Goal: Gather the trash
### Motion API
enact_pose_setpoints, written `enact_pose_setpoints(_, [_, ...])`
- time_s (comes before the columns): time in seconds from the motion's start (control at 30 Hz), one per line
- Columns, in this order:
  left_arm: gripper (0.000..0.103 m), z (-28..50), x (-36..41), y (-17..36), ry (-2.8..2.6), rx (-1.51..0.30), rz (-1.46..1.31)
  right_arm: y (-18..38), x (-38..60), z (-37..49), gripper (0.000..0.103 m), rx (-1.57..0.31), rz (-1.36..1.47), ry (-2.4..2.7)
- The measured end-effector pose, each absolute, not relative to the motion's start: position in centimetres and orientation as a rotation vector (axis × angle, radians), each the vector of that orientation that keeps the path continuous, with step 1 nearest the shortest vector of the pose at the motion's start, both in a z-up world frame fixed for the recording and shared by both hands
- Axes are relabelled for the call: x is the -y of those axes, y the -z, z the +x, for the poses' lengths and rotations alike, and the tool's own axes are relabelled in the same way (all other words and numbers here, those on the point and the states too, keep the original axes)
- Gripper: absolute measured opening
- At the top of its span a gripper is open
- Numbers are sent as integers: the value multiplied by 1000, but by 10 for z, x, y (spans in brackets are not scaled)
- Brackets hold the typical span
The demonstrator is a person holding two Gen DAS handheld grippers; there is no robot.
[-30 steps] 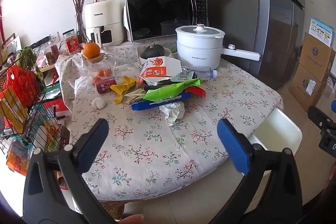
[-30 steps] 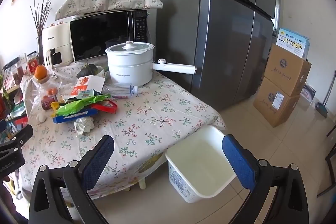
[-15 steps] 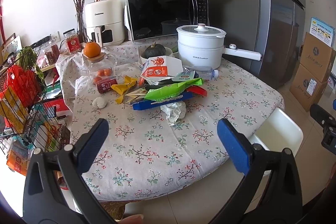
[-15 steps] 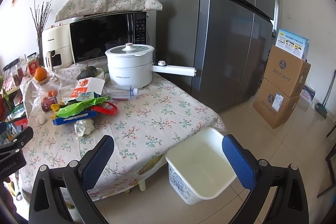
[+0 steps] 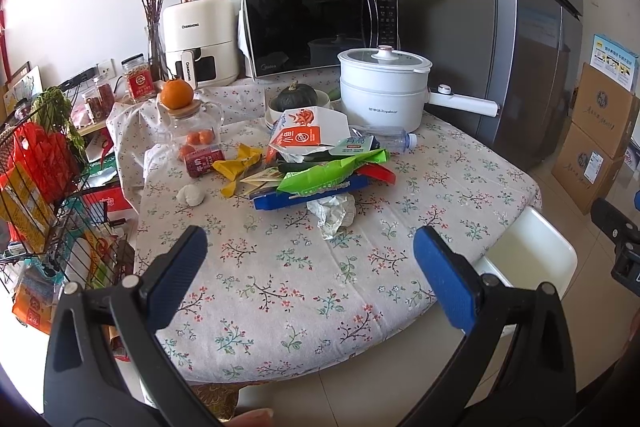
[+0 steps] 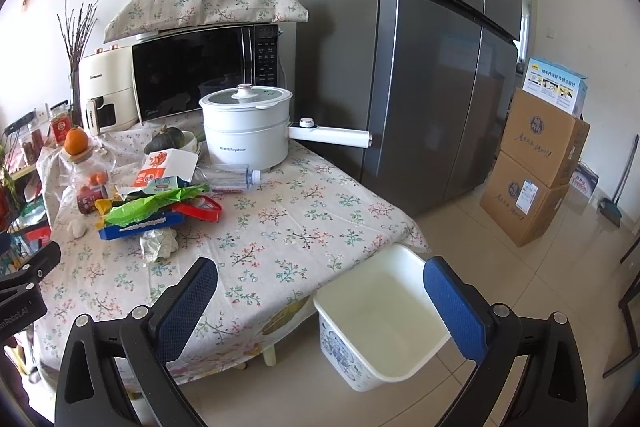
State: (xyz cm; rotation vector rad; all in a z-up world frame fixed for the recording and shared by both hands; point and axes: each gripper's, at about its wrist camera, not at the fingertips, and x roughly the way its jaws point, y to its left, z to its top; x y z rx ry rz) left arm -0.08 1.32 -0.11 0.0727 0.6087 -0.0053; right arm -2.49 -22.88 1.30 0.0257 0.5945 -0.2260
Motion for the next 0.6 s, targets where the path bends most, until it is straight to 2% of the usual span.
enact_pose_setpoints(0.6, [102,-2,-15,-1,6,-606,72,-10,232,-26,103,-592,25,236])
